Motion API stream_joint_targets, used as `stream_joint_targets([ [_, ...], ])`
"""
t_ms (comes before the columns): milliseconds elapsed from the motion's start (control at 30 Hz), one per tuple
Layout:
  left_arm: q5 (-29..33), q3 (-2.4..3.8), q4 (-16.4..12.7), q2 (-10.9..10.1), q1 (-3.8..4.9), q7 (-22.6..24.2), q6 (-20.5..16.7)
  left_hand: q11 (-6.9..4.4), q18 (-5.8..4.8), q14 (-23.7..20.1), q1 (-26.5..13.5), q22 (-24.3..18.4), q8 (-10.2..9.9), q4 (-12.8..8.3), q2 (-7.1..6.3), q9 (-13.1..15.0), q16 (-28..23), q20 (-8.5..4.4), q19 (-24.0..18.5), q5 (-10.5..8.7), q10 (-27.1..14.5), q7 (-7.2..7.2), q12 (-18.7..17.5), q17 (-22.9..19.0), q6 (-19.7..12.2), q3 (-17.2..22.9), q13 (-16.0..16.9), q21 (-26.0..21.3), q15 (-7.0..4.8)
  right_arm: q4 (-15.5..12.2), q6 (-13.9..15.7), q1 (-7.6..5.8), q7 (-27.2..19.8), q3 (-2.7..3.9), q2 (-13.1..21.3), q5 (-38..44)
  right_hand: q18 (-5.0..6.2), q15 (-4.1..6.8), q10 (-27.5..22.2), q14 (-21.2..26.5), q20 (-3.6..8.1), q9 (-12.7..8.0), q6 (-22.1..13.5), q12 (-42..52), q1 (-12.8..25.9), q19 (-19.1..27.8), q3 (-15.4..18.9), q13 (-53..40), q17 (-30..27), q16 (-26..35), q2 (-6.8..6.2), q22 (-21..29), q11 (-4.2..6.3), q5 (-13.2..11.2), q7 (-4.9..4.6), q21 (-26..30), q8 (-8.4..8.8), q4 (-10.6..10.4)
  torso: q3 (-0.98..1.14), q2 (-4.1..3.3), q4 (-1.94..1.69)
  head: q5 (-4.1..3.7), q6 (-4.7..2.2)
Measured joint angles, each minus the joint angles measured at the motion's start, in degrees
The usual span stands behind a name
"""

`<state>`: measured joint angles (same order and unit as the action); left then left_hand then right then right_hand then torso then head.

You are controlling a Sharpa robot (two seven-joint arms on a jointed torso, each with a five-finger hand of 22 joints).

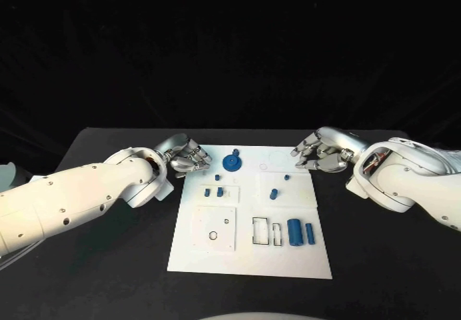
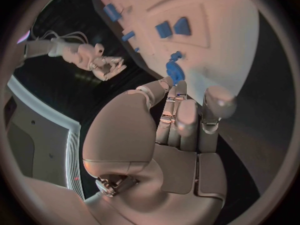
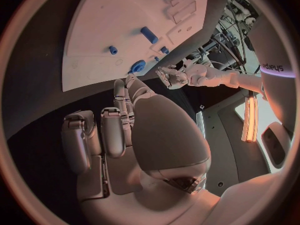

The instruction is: Assemble the parts on the task board

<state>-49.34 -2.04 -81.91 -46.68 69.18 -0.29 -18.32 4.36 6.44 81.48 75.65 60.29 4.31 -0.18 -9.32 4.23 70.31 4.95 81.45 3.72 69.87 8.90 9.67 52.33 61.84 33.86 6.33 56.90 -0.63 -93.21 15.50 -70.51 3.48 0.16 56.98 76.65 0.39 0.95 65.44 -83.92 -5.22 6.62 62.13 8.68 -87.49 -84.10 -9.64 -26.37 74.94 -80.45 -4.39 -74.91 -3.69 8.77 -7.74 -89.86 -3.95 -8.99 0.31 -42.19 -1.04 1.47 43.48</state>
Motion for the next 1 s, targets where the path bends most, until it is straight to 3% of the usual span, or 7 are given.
stream_joint_targets([
  [33, 5.1, -0.01, -0.7, -0.4, -0.11, 2.4, -0.9, -0.19, 0.71, -0.7, -0.2, -1.6, 0.0, 0.2, 0.22, -0.1, -0.9, 0.03, -0.8, 0.0, 0.2, 0.0, 0.5, -1.4, 0.0, -0.2, 0.3, -1.9, 0.01, -0.1, -0.3, 0.08, 0.6, 0.0, -0.1, 2.3, 0.0, 0.0, 0.3, 0.0, 0.0, 0.0, 0.2, -0.8, -0.2, 0.0, -0.8, 1.3, 0.0, 0.3, -0.23, 0.0, -0.02, -0.7, 0.01, 0.0, 0.0, -0.1, 0.0, -0.01, 0.01, -0.15, -0.1],
  [167, 22.4, -0.11, -2.5, -1.7, -0.73, 10.4, -1.5, -0.38, 1.59, -2.7, -1.8, -6.1, 0.3, 1.1, 1.81, -0.1, -3.0, 0.14, -3.5, 0.0, 0.4, 0.0, 3.0, -4.8, 0.0, -1.8, 1.6, -7.6, 0.09, -0.4, -1.2, 0.56, 2.9, -0.11, -0.6, 9.2, 0.0, 0.0, 0.6, 0.0, 0.0, -0.1, 0.3, -3.1, 0.3, 0.0, -2.8, 5.0, 0.0, 1.8, -1.3, 0.0, 0.0, -3.0, -0.02, 0.0, 0.0, -1.1, -0.1, 0.01, -0.05, -0.98, -0.35],
  [400, 47.7, -0.14, -3.7, -3.7, -1.1, 19.2, 0.3, -0.18, 1.59, -4.2, -2.9, -8.9, 1.0, 0.8, 2.91, -0.2, -3.2, 0.15, -4.9, 0.0, -1.9, 0.09, 7.8, -6.8, -0.6, -5.1, 4.4, -11.2, 0.03, 0.0, -2.6, 1.4, 6.1, -0.39, -2.4, 18.3, 0.0, -0.44, 0.6, 0.0, -0.44, -0.3, 0.3, -4.8, 0.7, 0.0, -5.8, 9.7, 0.0, 1.8, -2.95, 0.0, -0.66, -4.0, -0.03, 1.1, 0.0, -1.7, -0.11, 0.02, -0.05, -1.75, -0.68],
  [567, 55.7, -0.13, -5.1, -4.6, -1.35, 21.7, 1.8, -0.19, 1.58, -4.3, -2.9, -9.6, 1.2, 0.3, 3.37, -0.2, -3.4, 0.15, -4.9, 0.0, -3.2, -0.12, 9.5, -7.5, -0.8, -5.7, 5.3, -12.0, 0.18, 0.4, -3.5, 2.06, 7.4, -0.5, -3.7, 22.0, 0.0, -0.44, 0.6, 0.0, -0.44, -0.3, 0.3, -4.8, 0.9, 0.0, -7.3, 12.0, 0.0, 2.1, -3.23, 0.0, -0.66, -4.0, -0.03, 1.1, 0.0, -1.7, -0.11, -0.01, -0.05, -2.09, -0.8],
  [867, 60.5, -0.17, -7.8, -5.7, -1.71, 23.4, 3.4, -0.21, 1.62, -4.6, -2.7, -10.1, 1.3, 0.0, 3.59, -0.2, -3.4, 0.35, -5.1, 0.0, -3.8, 0.08, 10.6, -7.9, -1.0, -5.9, 5.9, -12.8, 0.02, 1.6, -4.9, 2.94, 8.4, -0.55, -5.4, 25.1, 0.0, -0.43, 1.3, 0.0, -0.44, -0.3, 1.1, -4.8, 0.9, 0.0, -10.1, 14.6, 0.0, 2.3, -3.23, 0.0, -0.51, -4.0, 0.17, 1.4, 0.0, -1.6, -0.1, -0.05, -0.08, -2.27, -0.71],
  [933, 60.9, -0.17, -8.1, -5.8, -1.73, 23.6, 3.7, -0.34, 2.45, -4.6, -2.7, -10.3, 1.3, 0.0, 3.59, -0.2, -3.4, 0.23, -5.2, 0.0, -4.0, 0.08, 10.8, -8.0, -1.0, -6.0, 6.0, -12.8, 0.02, 1.8, -5.1, 3.07, 8.5, -0.55, -5.7, 25.4, 0.0, -0.43, 1.5, 0.0, -0.44, -0.3, 1.3, -4.8, 0.9, 0.0, -10.6, 15.2, 0.0, 2.3, -3.23, 0.0, -0.34, -4.0, 0.3, 1.4, 0.0, -1.4, -0.09, -0.07, -0.05, -2.26, -0.65],
  [1000, 61.3, -0.17, -8.4, -5.8, -1.75, 23.8, 3.9, -0.14, 2.46, -4.6, -2.7, -10.5, 1.3, -0.1, 3.59, -0.2, -3.4, 0.14, -5.3, 0.0, -4.2, 0.1, 11.0, -8.1, -1.0, -6.1, 6.1, -13.1, 0.06, 2.0, -5.4, 3.22, 8.5, -0.55, -6.0, 25.8, 0.0, -0.43, 1.7, 0.0, -0.44, -0.3, 1.4, -4.8, 0.9, 0.0, -11.2, 15.7, 0.0, 2.3, -3.23, 0.0, -0.32, -4.0, 0.48, 1.4, 0.0, -1.3, -0.08, -0.08, -0.05, -2.19, -0.57],
])
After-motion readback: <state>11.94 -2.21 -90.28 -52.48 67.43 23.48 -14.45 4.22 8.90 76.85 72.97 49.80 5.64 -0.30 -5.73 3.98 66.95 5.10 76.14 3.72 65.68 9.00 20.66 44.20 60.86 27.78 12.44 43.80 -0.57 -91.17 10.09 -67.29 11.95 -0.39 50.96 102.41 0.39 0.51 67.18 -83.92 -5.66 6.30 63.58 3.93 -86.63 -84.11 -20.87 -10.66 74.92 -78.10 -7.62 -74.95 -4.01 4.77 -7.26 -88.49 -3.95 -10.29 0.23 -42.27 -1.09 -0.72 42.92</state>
